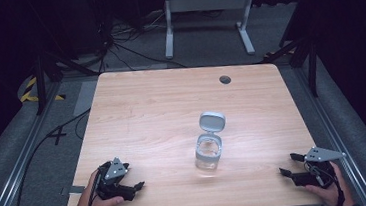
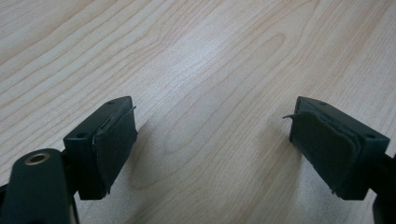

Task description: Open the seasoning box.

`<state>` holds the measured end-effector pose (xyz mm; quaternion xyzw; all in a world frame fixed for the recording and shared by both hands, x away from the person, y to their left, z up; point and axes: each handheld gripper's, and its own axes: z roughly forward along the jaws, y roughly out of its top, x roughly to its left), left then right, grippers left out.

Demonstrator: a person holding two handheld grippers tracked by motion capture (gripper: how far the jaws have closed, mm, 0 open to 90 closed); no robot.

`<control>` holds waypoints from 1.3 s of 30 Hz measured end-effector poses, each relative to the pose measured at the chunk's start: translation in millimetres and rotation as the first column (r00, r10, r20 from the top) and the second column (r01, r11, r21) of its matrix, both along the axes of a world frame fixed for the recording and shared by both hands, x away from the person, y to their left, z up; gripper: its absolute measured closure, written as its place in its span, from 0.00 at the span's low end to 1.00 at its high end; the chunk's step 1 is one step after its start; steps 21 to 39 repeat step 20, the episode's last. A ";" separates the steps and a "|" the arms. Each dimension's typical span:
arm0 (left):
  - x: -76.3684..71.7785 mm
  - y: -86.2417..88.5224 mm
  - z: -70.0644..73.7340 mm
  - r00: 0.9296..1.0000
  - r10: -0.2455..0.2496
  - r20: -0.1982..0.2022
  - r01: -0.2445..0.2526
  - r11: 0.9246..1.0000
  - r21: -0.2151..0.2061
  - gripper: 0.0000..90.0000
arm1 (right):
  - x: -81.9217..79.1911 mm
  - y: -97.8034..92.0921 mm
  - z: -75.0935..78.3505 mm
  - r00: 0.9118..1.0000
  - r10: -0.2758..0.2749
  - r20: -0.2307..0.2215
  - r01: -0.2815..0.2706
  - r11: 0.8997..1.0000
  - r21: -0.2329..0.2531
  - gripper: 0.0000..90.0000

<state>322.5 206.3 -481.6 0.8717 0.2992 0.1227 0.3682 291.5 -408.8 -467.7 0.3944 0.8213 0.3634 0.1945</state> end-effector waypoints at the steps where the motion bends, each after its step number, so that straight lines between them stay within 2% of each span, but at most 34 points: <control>1: -0.1 -0.2 -0.2 1.000 0.002 -0.003 -0.002 1.000 -0.003 0.17 | 0.0 0.0 0.0 1.000 0.000 0.000 0.000 1.000 0.000 0.29; 11: 0.9 0.4 0.6 1.000 0.006 0.004 -0.006 1.000 0.010 0.17 | 0.0 0.0 0.1 1.000 -0.002 -0.001 0.002 1.000 0.003 0.29; 13: 0.8 -0.2 -0.2 1.000 0.013 -0.001 -0.013 1.000 -0.003 0.17 | 0.0 0.0 0.1 1.000 -0.002 -0.001 0.002 1.000 0.003 0.29; 14: 1.6 0.4 0.3 1.000 0.008 0.008 -0.008 1.000 0.007 0.17 | 0.1 0.0 0.1 1.000 -0.002 -0.001 0.002 1.000 0.003 0.29; 18: 1.3 -0.3 -0.2 1.000 0.020 -0.004 -0.020 1.000 -0.005 0.16 | 0.2 -0.3 0.2 1.000 -0.003 -0.002 0.003 1.000 0.001 0.29; 39: 1.7 0.0 0.1 1.000 0.018 0.001 -0.018 1.000 0.001 0.16 | 0.2 -0.4 0.2 1.000 -0.003 -0.003 0.003 1.000 0.002 0.29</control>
